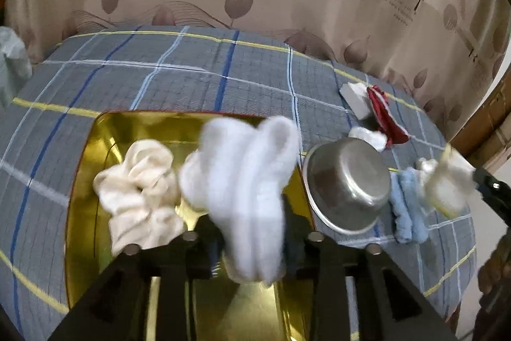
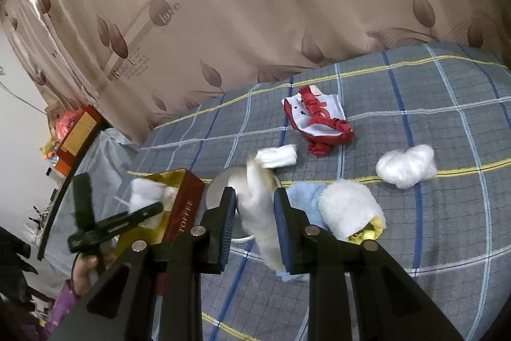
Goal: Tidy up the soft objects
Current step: 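Carry the white socks over the gold tray and lower them, then open the left gripper to release the socks while the right gripper grasps the white-yellow cloth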
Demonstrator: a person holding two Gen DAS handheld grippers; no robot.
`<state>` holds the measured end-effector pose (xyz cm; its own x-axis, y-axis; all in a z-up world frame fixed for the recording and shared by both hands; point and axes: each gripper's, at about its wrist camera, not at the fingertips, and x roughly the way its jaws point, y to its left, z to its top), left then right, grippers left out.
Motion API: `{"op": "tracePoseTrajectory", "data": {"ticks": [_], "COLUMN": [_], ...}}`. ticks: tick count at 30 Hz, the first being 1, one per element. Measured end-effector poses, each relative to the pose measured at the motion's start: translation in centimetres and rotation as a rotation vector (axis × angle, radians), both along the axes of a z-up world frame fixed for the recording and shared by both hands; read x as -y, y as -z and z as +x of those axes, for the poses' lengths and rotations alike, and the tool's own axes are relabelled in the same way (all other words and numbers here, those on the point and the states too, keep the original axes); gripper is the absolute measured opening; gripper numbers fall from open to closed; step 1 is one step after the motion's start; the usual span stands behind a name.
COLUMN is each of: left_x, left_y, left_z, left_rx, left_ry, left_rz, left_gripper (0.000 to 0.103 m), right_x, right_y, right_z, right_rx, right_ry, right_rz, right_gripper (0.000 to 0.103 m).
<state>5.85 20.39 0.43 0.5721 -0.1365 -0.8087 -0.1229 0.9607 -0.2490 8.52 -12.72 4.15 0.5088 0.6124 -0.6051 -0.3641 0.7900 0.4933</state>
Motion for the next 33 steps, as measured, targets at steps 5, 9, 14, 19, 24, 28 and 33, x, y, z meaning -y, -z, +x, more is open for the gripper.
{"op": "tracePoseTrajectory", "data": {"ticks": [5,9,14,19,24,28,33], "left_x": [0.1,-0.1,0.3,1.3,2.2,3.7,5.7], "left_y": [1.0,0.6,-1.2,-3.1,-4.5,-4.9,-4.1], "left_z": [1.7,1.5,-0.2,-2.5,-5.8,-8.3,-9.6], "left_rx": [-0.040,-0.039,0.007,0.037,0.058,0.080,0.050], "left_ry": [0.000,-0.043,-0.057,-0.053,-0.048,-0.017,0.019], "left_rz": [0.030,0.074,0.066,0.082,0.049,0.051,0.046], "left_gripper": [0.045,0.045,0.045,0.045,0.046,0.050,0.050], "right_x": [0.6,1.0,1.5,1.6,3.6,5.6,5.6], "right_y": [0.1,0.2,0.0,-0.3,-0.2,2.3,4.0], "right_z": [0.0,0.0,-0.1,-0.4,-1.1,-1.7,-1.0], "right_rx": [-0.001,-0.004,-0.013,-0.008,0.017,-0.018,-0.042], "right_ry": [0.004,0.008,0.010,0.012,0.071,0.098,0.104], "right_rz": [0.011,0.026,0.050,0.031,-0.063,-0.207,-0.249], "right_gripper": [0.023,0.021,0.019,0.015,0.022,0.064,0.095]}}
